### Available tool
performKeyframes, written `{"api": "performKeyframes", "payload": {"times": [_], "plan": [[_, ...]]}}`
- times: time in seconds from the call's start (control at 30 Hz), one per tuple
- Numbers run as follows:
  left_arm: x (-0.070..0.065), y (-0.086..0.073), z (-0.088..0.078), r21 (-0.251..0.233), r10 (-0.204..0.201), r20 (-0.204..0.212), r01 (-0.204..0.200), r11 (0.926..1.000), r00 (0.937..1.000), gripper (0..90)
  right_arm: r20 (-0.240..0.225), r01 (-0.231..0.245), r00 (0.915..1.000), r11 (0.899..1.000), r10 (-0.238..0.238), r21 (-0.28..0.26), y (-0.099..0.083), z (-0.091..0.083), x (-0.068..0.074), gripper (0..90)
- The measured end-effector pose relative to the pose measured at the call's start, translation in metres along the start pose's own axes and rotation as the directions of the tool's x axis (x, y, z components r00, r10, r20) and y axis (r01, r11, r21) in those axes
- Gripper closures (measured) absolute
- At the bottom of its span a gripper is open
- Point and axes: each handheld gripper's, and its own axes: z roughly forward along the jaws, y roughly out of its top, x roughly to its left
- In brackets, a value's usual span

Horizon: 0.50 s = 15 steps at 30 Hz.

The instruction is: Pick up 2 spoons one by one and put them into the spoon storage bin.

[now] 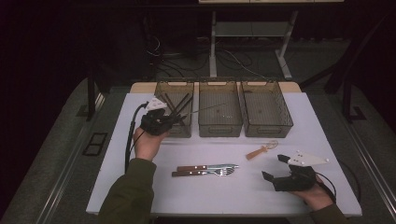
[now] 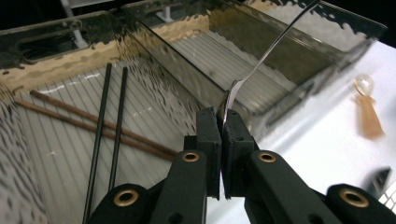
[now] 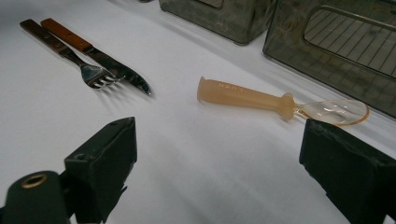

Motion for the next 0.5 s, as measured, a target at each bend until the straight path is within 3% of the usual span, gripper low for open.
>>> {"api": "performKeyframes", "payload": {"times": [0.33, 0.5], "plan": [[-0.013, 0.016, 0.041, 0.023, -0.047, -0.074, 0.049, 0.9985, 0.9961, 87.2, -0.003, 0.001, 1.0000, 1.000, -0.001, -0.001, 0.000, 0.000, 0.000, 11.3], [-0.023, 0.023, 0.062, 0.043, -0.052, -0.107, 0.057, 0.9975, 0.9929, 87.2, -0.005, 0.001, 1.0000, 1.000, -0.001, -0.004, 0.000, 0.000, 0.000, 11.3]]}}
